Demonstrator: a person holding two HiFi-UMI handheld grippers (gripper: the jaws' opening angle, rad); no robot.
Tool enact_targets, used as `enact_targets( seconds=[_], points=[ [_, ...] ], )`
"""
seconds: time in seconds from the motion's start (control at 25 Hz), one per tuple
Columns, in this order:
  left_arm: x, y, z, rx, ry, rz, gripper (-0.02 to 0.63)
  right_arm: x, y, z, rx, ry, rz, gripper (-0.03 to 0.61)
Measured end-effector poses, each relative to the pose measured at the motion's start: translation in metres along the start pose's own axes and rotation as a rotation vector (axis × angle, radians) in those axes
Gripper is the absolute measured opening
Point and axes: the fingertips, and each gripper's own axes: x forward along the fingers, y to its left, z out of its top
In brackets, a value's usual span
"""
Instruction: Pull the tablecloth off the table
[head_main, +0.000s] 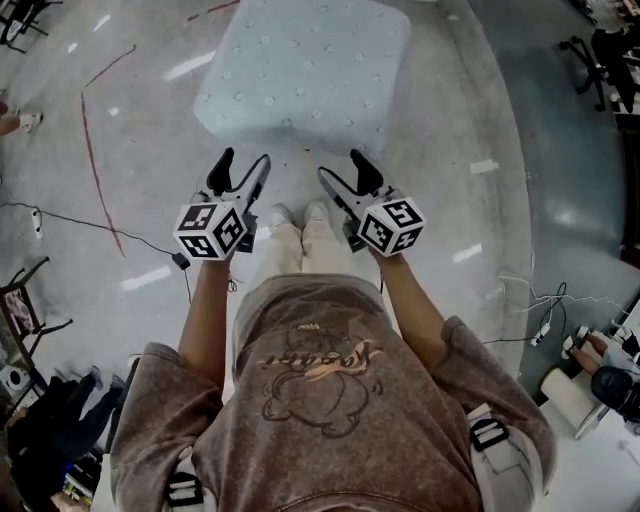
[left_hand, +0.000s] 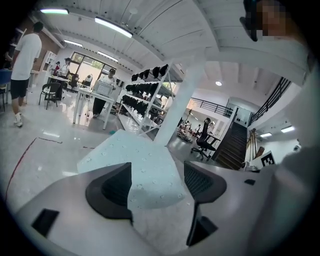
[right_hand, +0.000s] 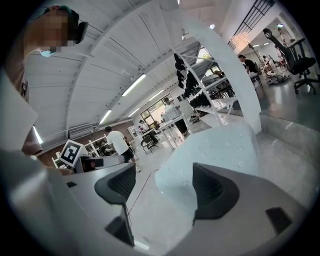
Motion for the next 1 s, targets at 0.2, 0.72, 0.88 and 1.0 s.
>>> enact_targets(
  seconds=[0.2,0.72,0.88,1.0],
  points=[
    [0.013,0.018,-0.026,0.003,0.034,0.002,0.318,0.010,-0.018,-0.030,0.051,0.020,-0.017,0.351],
    [0.048,0.084,-0.099,-0.049,0.120,0.031,0.324,0.045,-0.067,-0.114,0.125,0.122,-0.044,0.360],
    [0.061,0.104,-0.118,-0.052,0.145,0.031,0.328,0.058,-0.079,-0.143,0.150,0.159,-0.055,0.364],
    [0.070,0.117,-0.137,-0.073,0.161,0.033,0.330,0.064,-0.093,-0.165,0.178,0.175,-0.080,0.365]
  ],
)
